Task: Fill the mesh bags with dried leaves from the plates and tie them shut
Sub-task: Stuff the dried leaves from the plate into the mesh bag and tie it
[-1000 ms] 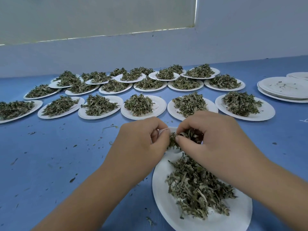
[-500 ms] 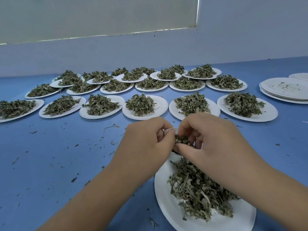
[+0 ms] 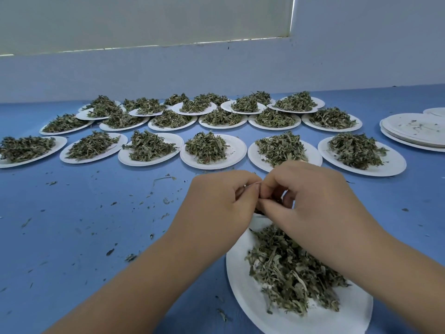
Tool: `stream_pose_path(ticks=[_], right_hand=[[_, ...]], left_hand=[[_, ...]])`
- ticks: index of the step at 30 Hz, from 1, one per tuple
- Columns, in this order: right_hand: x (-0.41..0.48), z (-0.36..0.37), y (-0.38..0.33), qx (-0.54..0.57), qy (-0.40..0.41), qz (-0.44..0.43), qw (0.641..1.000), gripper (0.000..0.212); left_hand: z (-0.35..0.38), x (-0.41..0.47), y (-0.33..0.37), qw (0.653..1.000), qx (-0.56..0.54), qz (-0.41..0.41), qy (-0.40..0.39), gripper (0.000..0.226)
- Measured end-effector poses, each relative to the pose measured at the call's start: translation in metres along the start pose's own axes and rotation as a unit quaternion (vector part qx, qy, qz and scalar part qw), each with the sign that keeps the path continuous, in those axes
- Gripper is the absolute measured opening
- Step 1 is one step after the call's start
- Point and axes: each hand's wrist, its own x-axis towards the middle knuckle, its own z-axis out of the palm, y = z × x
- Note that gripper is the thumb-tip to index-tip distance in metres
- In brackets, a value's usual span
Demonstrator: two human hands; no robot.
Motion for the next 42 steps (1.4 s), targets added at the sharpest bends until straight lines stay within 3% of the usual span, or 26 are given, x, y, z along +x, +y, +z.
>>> stream_pose_path(ticks=[8,15,27,30,36,42], right_hand=[[-0.001,-0.020,-0.001,0.196,-0.001,-0.017,0.980,0.014],[0.001,-0.017,0.004,0.118,0.010,0.052,0.992,0.023],[0.001,-0.004,0.009,0.037,0.053,0.008,0.998,0.010],[0.002,0.000,0.010,0.008,0.051,-0.011,0.999,0.012],[0.001,-0.014,0.014,0.037,0.049,-0.098,0.993,0.011],[-0.002,-0.006,0.011,-0.101,-0.073,-0.193,0.973,0.033]], left_hand=[[-0.009,0.005,-0.005,0.997,-0.047,-0.027,0.051,0.017],[-0.010,0.008,-0.009,0.992,-0.089,-0.058,0.072,0.015],[-0.004,0.001,-0.004,0.997,-0.073,0.002,0.012,0.017],[-0.003,0.001,-0.003,0.998,-0.067,0.010,0.009,0.016],[-0.009,0.006,-0.008,0.994,-0.076,-0.013,0.079,0.020],[-0.009,0.004,-0.005,0.994,-0.090,-0.006,0.062,0.021]])
